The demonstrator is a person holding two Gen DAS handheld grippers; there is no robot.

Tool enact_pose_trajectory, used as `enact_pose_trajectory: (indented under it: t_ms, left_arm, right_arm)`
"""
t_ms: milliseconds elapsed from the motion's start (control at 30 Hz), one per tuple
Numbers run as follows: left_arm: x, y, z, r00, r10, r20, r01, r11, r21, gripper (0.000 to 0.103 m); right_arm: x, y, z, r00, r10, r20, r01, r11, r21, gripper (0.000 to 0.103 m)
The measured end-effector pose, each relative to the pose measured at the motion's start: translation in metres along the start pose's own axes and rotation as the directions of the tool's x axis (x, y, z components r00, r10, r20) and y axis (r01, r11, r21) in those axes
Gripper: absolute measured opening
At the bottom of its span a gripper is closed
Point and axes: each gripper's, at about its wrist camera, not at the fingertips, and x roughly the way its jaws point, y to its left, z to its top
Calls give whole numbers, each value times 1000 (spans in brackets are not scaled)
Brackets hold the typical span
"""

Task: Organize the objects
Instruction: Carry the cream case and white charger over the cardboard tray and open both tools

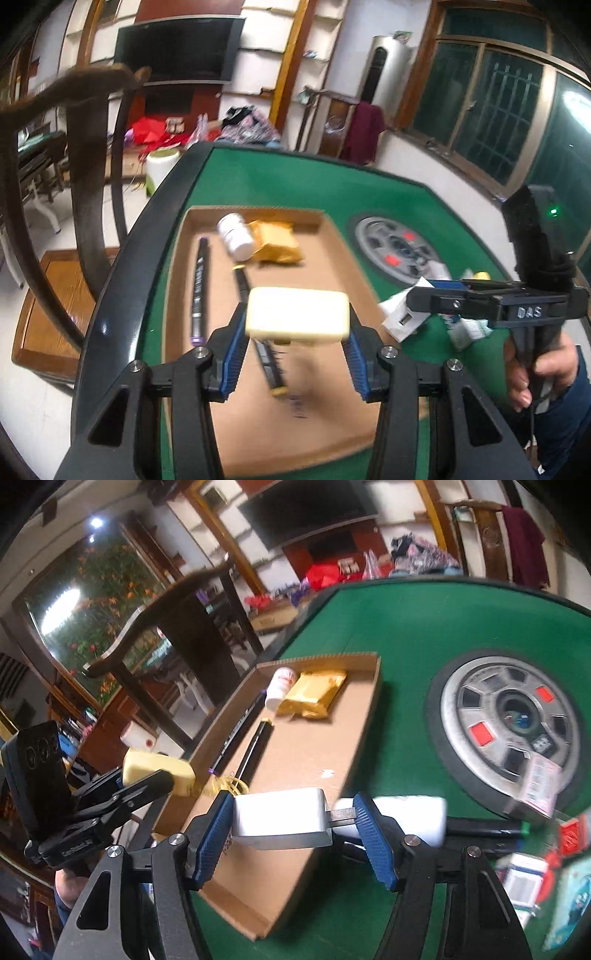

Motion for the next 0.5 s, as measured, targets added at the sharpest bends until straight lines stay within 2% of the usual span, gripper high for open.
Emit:
enact_pose_trajectory:
  t_ms: [267,500]
  left_arm:
    - [42,23,7,995,28,-92,-27,1000,9,47]
    - [64,39,23,993,41,-114,-42,999,0,47]
  right_arm:
    - [53,11,24,993,-84,-83,82,996,-20,72]
    - [89,8,46,983,-102,-150,105,994,12,72]
